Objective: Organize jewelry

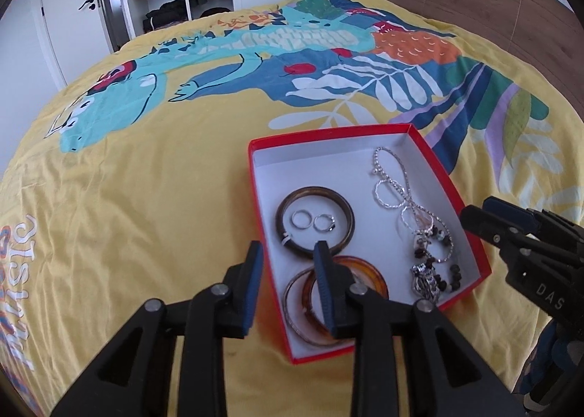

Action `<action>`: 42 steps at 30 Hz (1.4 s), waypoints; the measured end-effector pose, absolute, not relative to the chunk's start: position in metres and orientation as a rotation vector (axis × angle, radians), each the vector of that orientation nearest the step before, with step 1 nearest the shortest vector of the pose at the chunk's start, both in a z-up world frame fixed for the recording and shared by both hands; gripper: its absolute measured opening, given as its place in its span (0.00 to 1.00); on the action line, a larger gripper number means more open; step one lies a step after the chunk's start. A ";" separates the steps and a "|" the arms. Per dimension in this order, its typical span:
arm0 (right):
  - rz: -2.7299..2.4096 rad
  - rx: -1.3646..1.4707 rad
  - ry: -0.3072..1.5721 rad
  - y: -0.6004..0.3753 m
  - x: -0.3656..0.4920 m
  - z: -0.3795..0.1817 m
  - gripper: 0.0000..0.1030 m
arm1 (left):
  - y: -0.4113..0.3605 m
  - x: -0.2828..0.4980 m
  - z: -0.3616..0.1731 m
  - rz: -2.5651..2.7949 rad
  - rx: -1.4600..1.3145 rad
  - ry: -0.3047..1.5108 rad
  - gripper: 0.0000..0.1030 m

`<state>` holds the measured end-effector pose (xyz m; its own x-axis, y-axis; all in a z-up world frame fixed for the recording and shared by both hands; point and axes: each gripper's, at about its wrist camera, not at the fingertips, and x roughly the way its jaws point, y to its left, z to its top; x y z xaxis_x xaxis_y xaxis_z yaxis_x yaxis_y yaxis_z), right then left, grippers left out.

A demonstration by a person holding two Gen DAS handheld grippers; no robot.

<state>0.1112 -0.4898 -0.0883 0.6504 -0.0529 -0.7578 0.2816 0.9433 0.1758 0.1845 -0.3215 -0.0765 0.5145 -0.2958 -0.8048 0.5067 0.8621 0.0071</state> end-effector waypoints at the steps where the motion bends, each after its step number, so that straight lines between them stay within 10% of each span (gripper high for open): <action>1: -0.194 0.292 0.842 -0.488 0.109 -0.086 0.40 | -0.318 0.182 -0.074 -0.482 0.253 0.907 0.37; 42: -0.050 0.116 0.580 -0.280 -0.039 0.077 0.84 | -0.078 0.019 0.082 -0.082 0.107 0.634 0.52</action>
